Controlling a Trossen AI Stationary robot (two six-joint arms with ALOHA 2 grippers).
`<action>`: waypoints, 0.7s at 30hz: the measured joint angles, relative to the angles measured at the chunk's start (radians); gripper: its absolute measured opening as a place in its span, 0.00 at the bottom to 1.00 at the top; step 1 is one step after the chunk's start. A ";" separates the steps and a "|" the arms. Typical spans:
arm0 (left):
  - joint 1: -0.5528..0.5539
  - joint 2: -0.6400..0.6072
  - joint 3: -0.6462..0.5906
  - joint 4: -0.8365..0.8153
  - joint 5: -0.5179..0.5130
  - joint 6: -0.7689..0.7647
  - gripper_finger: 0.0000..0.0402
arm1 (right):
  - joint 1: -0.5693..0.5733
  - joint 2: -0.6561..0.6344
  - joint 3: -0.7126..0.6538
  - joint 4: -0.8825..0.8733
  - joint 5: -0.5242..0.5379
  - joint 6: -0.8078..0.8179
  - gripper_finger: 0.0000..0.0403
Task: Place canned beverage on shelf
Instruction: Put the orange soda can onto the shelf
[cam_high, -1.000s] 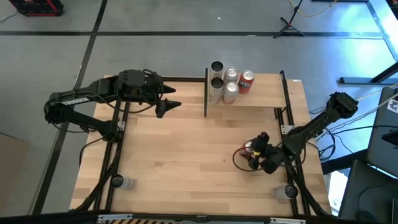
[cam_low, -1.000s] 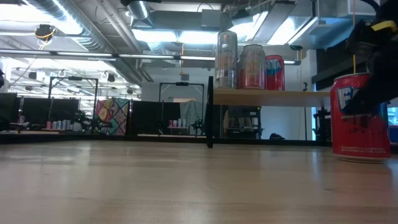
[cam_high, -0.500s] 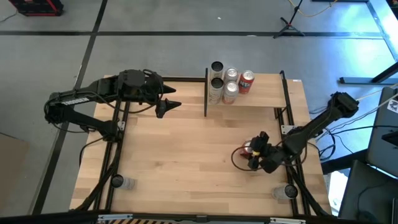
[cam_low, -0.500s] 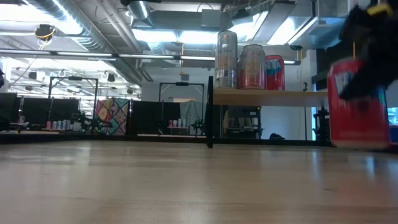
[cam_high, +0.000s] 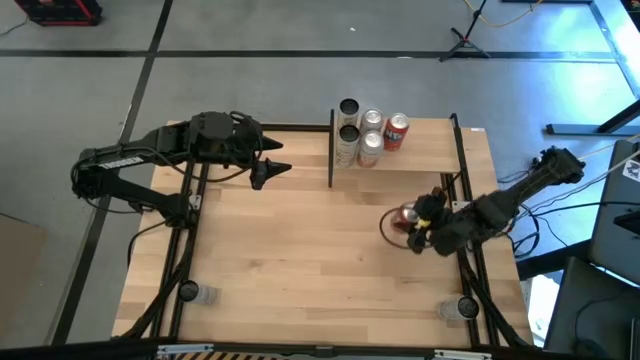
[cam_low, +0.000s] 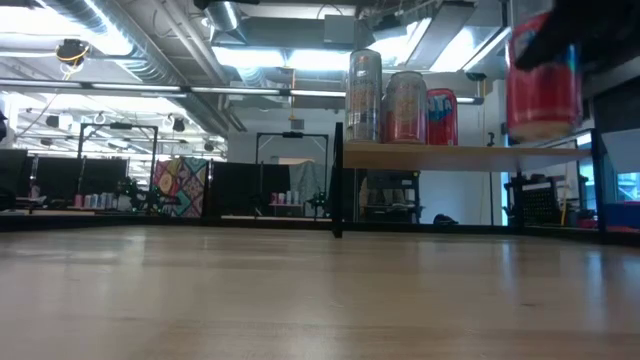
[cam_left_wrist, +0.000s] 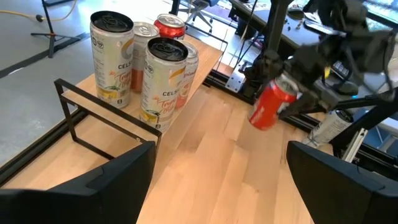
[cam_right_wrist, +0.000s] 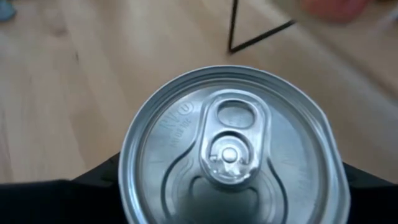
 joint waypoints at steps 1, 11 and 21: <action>0.000 0.000 0.000 0.000 0.000 0.000 0.87 | -0.018 -0.010 0.020 -0.020 0.000 -0.014 0.69; -0.016 0.000 0.000 -0.003 0.025 0.025 0.87 | -0.253 -0.091 0.157 -0.097 -0.064 -0.243 0.69; -0.047 0.000 0.000 -0.014 0.027 0.060 0.87 | -0.553 -0.099 0.208 -0.084 -0.266 -0.452 0.69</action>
